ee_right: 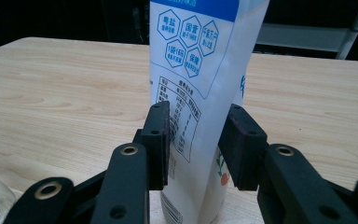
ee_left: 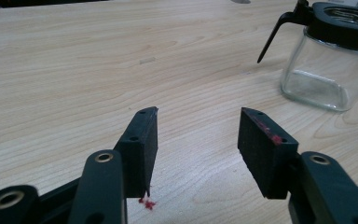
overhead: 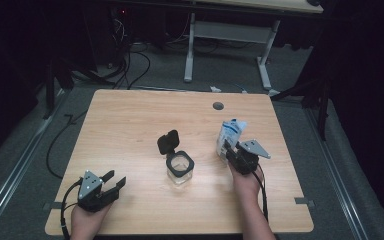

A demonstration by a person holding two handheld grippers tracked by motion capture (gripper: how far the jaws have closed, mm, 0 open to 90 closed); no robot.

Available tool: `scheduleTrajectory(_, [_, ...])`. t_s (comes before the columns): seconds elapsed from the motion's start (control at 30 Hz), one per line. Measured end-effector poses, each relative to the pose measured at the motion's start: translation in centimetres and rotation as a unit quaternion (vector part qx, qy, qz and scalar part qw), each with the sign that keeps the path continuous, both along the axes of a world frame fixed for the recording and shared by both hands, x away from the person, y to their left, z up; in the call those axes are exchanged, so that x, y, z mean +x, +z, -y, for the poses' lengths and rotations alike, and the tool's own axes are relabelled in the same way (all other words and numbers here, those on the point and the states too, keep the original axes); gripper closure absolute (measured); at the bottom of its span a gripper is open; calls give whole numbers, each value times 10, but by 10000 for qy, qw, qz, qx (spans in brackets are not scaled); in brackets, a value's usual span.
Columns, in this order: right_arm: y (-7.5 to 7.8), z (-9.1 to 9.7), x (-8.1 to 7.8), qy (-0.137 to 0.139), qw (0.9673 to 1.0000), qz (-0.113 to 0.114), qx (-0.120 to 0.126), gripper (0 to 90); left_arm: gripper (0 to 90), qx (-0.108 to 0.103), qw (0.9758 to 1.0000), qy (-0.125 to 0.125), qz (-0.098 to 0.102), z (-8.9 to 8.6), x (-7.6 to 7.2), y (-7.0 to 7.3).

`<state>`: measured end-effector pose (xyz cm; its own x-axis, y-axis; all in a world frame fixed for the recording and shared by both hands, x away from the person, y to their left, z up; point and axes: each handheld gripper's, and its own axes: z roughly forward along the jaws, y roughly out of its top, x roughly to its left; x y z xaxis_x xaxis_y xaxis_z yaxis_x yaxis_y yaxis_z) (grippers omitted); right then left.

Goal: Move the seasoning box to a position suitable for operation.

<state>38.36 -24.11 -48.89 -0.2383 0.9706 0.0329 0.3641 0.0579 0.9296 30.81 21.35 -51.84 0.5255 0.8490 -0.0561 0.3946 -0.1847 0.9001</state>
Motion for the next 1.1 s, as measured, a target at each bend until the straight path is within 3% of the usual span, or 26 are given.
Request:
scheduleTrajectory(0.23, [1, 1, -1, 58, 9999, 78, -54, 783, 481, 41, 10000, -9, -23, -1, -1, -1])
scheduleTrajectory(0.37, [1, 2, -3, 180, 9997, 112, -101, 819, 499, -46, 9998, -118, -152, -3, -1, 1])
scheduleTrajectory(0.53, [2, 3, -5, 332, 9992, 140, -159, 848, 437, -139, 9992, -309, -194, -2, 2, 7])
scheduleTrajectory(0.63, [2, 5, -8, 483, 9986, 127, -162, 854, 406, -10, 9992, -363, -193, -1, 8, 10])
scheduleTrajectory(0.77, [3, 6, -12, 537, 9983, 126, -198, 857, 369, -118, 9981, -563, -208, -4, 17, 11])
scheduleTrajectory(0.9, [6, 7, -15, 546, 9983, 27, -178, 860, 313, -376, 9963, -736, -244, -4, 19, 5])
scheduleTrajectory(1.1, [15, 8, -18, 519, 9983, -230, -152, 866, 325, -241, 9966, -781, -130, -2, 18, 1])
